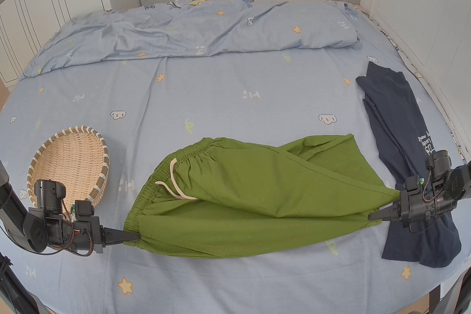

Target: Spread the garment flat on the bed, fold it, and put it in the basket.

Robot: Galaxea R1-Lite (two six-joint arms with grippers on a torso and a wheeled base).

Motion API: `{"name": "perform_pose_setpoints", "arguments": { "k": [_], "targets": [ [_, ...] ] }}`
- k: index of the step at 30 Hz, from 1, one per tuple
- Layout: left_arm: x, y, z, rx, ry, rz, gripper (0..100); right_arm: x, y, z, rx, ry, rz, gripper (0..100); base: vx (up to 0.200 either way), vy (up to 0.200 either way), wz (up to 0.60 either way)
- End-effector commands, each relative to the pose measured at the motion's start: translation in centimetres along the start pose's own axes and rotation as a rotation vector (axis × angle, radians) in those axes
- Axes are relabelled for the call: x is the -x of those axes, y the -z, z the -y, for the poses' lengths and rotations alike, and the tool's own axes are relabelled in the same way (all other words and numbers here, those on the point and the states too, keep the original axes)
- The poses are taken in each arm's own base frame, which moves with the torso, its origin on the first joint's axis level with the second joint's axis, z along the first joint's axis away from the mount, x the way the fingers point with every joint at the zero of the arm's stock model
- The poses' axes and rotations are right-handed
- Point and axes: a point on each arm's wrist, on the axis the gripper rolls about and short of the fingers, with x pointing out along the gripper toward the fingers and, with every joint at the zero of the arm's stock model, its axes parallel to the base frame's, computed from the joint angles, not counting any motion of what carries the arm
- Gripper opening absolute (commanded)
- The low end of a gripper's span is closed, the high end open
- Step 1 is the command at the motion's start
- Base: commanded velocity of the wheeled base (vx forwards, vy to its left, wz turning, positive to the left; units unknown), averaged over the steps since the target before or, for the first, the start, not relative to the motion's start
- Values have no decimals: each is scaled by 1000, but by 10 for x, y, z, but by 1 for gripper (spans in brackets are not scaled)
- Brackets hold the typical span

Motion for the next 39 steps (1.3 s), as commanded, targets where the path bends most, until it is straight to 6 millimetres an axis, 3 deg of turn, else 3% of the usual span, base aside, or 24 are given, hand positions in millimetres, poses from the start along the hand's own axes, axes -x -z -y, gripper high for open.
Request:
{"name": "perform_pose_setpoints", "arguments": {
  "k": [1,4,7,10,11,19,25,34,35,36,39],
  "targets": [
    [18,6,30,28,-1,39,0,32,16,-46,61,2,31,0,0,0,0],
    [23,14,37,58,-9,26,0,37,21,-52,59,3,28,0,0,0,0],
    [30,33,42,116,-30,-3,0,35,41,-48,19,12,-22,0,0,0,0],
    [32,38,41,122,-37,-8,0,34,47,-45,7,18,-33,0,0,0,0],
    [34,53,35,115,-57,-24,0,31,64,-38,-33,42,-69,0,0,0,0],
    [38,81,26,70,-157,-62,0,18,103,-26,-34,78,-115,0,0,0,0],
    [37,92,21,72,-182,-107,0,7,105,-11,-57,91,-136,0,0,0,0],
    [34,94,11,78,-208,-142,0,2,107,-5,-46,98,-135,0,0,0,0],
    [34,94,11,77,-209,-144,100,2,107,-5,-46,97,-139,0,0,0,0],
    [34,94,11,75,-208,-144,100,1,107,-5,-46,96,-142,100,0,0,0],
    [34,93,11,73,-207,-143,100,0,108,-6,-40,95,-149,100,0,0,0]
  ]
}}
